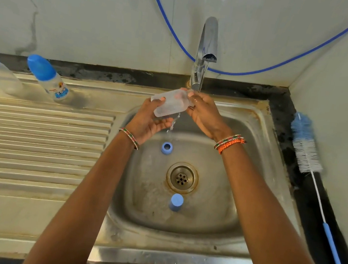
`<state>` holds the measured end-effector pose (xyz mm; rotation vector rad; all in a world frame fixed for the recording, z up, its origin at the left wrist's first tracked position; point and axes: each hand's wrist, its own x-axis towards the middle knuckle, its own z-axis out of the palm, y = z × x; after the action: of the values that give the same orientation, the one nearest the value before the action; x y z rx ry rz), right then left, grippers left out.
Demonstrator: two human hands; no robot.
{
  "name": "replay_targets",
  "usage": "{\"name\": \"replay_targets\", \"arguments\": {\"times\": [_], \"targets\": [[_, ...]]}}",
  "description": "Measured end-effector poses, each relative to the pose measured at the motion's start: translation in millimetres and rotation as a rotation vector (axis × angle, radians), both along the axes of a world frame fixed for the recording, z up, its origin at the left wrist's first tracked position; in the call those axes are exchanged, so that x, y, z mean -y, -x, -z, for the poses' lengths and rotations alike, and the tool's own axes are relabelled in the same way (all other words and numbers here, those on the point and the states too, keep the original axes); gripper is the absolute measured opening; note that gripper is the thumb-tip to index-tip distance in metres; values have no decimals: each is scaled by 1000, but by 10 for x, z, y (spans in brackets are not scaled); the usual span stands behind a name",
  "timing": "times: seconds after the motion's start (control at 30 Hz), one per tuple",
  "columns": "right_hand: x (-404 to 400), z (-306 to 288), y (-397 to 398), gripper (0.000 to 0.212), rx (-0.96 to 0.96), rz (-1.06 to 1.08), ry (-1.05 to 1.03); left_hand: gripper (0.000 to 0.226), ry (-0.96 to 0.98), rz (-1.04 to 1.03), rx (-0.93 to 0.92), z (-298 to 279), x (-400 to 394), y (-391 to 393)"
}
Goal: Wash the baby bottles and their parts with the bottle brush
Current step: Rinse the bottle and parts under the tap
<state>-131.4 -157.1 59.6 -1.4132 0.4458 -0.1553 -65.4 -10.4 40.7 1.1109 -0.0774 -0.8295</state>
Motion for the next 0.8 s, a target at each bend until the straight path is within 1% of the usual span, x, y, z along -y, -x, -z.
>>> {"name": "replay_targets", "arguments": {"times": [0.07,0.1,0.17,0.2,0.23,0.3,0.33,0.37,0.47,0.53,0.57,0.6,0.63,0.67,0.7,0.73,0.77,0.8], "targets": [[-40,-2,-37,34,13,94,85,19,32,-3,63,-26,-16,-17],[-47,4,-62,39,9,157,123,26,44,-2,142,-12,-22,-29],[-32,3,-97,51,-53,271,150,46,-2,-7,420,14,-25,-29],[-21,-5,-101,50,-75,292,122,50,-44,-16,563,28,-10,-19],[-8,0,-101,44,-78,287,62,51,-78,-26,652,25,10,5],[13,18,-97,30,-73,238,-55,56,-159,-49,792,42,39,20],[25,27,-89,29,-72,214,-72,59,-210,-47,855,52,39,20],[37,31,-72,29,-63,195,-66,59,-224,-37,869,61,26,26],[65,9,-9,26,15,134,-13,56,-164,-6,814,74,-16,41],[72,-4,30,18,65,91,-8,51,-191,-12,718,64,-3,46],[73,-9,48,17,90,85,-10,45,-185,-17,618,57,8,52],[82,-4,55,18,110,81,9,40,-148,-12,463,36,20,61],[96,3,55,19,122,72,51,36,-106,0,309,20,36,67],[112,10,52,21,121,61,107,31,-70,2,195,4,49,74],[120,13,53,23,109,50,151,25,-59,-10,170,15,60,69],[128,5,64,25,78,51,178,19,-46,-27,194,23,70,66],[135,-13,76,26,39,63,180,23,-28,-52,259,43,73,54],[143,-32,84,27,5,76,173,33,-2,-64,335,67,73,37]]}}
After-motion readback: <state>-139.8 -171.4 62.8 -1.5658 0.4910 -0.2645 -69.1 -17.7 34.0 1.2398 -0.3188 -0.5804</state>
